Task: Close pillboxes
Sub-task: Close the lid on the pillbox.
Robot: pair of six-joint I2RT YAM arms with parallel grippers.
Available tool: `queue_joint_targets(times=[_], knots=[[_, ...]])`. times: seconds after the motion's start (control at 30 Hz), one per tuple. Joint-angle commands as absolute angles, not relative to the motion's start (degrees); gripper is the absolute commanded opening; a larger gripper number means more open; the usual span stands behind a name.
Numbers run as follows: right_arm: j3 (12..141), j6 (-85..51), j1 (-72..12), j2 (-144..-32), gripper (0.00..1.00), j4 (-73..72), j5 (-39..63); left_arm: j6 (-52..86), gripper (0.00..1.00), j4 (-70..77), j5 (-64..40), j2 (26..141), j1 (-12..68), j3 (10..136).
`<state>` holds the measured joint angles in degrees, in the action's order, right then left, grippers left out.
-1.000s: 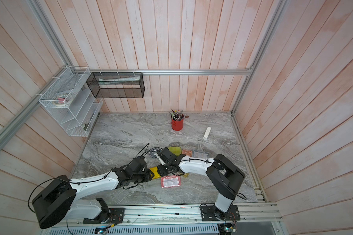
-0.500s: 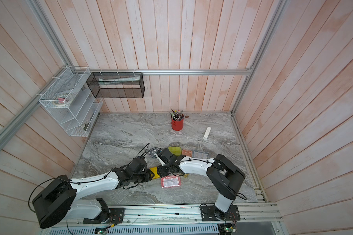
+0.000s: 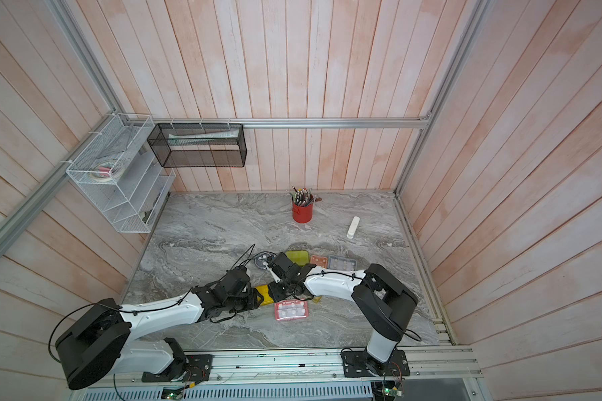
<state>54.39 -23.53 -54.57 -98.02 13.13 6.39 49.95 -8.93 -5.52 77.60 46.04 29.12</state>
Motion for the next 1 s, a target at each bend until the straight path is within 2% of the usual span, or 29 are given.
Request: queue_joint_targets(times=[0.0, 0.13, 0.37, 0.53, 0.63, 0.97], knots=[[51.9, -22.6, -54.5, -99.5, 0.53, 19.0, 5.6, 48.4, 0.58, -24.8, -3.9, 82.5, 46.9, 24.1], [51.4, -24.7, -52.8, -97.0, 0.56, 15.8, 9.8, 48.9, 0.67, -25.9, -3.0, 78.2, 46.5, 24.6], [48.4, -27.7, -48.6, -92.7, 0.56, 10.9, 16.3, 48.8, 0.68, -25.7, -5.3, 68.3, 42.6, 23.0], [45.0, -29.9, -45.9, -91.5, 0.56, 5.1, 25.5, 49.6, 0.69, -19.7, -10.6, 61.7, 39.9, 19.8], [44.4, -30.5, -45.8, -92.7, 0.56, 3.8, 27.1, 49.7, 0.69, -16.2, -13.9, 61.9, 38.4, 18.4], [44.1, -32.7, -45.7, -94.1, 0.56, -0.6, 30.7, 49.3, 0.69, -12.1, -15.3, 64.2, 38.1, 20.3]])
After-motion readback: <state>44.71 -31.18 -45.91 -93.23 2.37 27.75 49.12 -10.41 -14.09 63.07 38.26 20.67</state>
